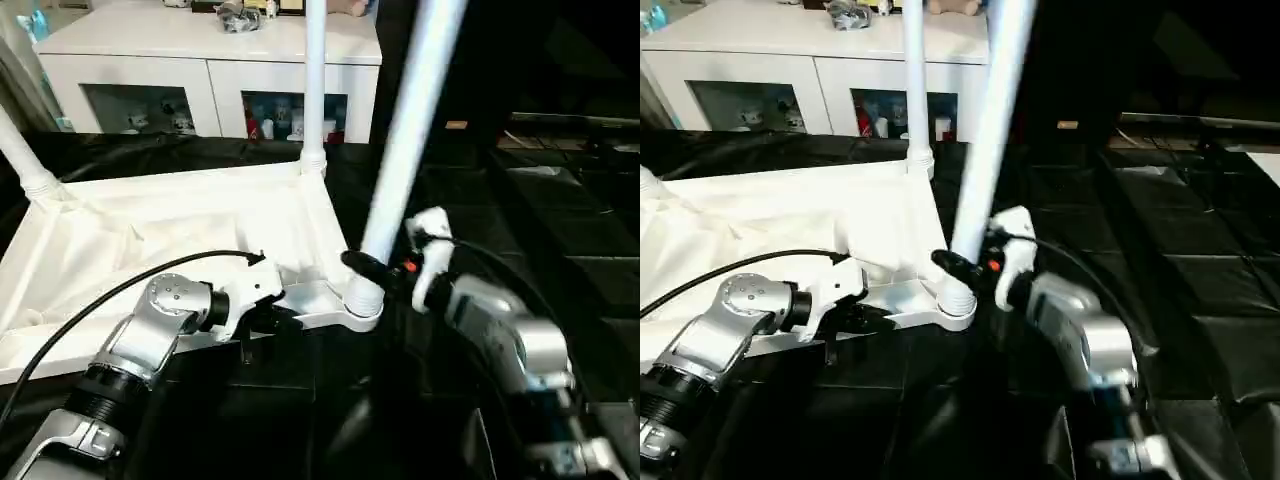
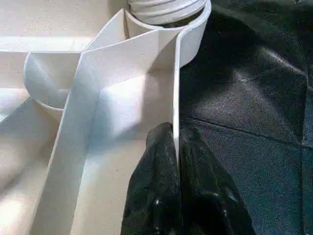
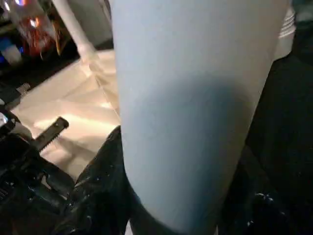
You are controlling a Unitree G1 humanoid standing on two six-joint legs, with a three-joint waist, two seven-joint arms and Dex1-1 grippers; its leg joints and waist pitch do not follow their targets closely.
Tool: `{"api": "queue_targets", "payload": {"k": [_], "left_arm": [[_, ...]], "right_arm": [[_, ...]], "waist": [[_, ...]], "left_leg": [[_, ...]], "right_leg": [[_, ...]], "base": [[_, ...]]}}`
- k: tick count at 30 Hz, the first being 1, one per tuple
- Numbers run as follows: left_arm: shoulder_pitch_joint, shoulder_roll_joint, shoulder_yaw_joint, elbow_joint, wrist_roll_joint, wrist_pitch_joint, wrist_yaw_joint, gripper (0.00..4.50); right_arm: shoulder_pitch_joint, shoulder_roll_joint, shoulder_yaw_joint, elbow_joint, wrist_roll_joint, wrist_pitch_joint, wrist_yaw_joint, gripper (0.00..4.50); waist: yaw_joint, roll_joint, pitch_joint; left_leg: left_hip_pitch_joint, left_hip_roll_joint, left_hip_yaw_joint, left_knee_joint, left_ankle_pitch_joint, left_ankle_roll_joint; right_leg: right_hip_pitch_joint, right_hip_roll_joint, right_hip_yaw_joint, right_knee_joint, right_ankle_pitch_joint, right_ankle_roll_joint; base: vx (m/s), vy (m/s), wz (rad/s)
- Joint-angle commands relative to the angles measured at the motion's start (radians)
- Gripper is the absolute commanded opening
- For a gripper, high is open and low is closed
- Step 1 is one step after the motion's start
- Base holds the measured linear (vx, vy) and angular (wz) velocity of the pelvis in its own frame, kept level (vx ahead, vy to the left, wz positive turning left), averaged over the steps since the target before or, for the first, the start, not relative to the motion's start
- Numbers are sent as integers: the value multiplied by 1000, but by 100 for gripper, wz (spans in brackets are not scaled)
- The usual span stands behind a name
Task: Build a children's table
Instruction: Insert table leg to table base
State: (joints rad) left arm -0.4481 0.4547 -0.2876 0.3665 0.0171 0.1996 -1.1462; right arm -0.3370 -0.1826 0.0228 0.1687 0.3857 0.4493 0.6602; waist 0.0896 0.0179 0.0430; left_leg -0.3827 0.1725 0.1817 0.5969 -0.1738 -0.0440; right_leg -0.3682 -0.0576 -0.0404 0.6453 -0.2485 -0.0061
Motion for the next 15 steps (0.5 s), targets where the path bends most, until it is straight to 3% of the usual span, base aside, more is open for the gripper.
{"api": "queue_targets", "payload": {"k": [1,3,5,8,10,15], "left_arm": [[8,-9,8,25,-8,5,35,0],[7,-10,8,27,-8,4,36,0],[3,-13,7,33,-7,1,37,0],[2,-13,6,36,-6,-2,37,0],[0,-12,7,39,-5,-4,35,0],[-5,-8,6,45,-2,-8,33,0]], "right_arm": [[50,-7,4,29,-34,-17,-5,185],[68,0,3,32,-38,-46,-11,185],[100,21,-9,44,-56,-131,-34,185],[111,26,-7,48,-70,-167,-46,185],[124,15,29,34,-111,-211,-57,185],[128,5,89,-5,-160,-232,-56,185]], "waist": [[2,-1,-47],[1,-4,-47],[1,4,-47],[0,6,-45],[-1,8,-45],[-2,8,-42]], "left_leg": [[22,63,-29,-83,-235,-14],[21,63,-29,-84,-236,-13],[21,64,-30,-85,-255,-17],[24,64,-31,-88,-282,-20],[25,65,-32,-89,-295,-26],[24,64,-34,-93,-314,-30]], "right_leg": [[18,-97,52,-96,-165,-181],[20,-96,53,-97,-162,-180],[16,-97,53,-98,-170,-181],[14,-96,53,-102,-206,-181],[12,-96,53,-105,-224,-174],[12,-96,55,-107,-245,-162]], "base": [[0,0,0],[0,0,0],[0,0,0],[0,0,0],[0,0,0],[0,0,0]]}}
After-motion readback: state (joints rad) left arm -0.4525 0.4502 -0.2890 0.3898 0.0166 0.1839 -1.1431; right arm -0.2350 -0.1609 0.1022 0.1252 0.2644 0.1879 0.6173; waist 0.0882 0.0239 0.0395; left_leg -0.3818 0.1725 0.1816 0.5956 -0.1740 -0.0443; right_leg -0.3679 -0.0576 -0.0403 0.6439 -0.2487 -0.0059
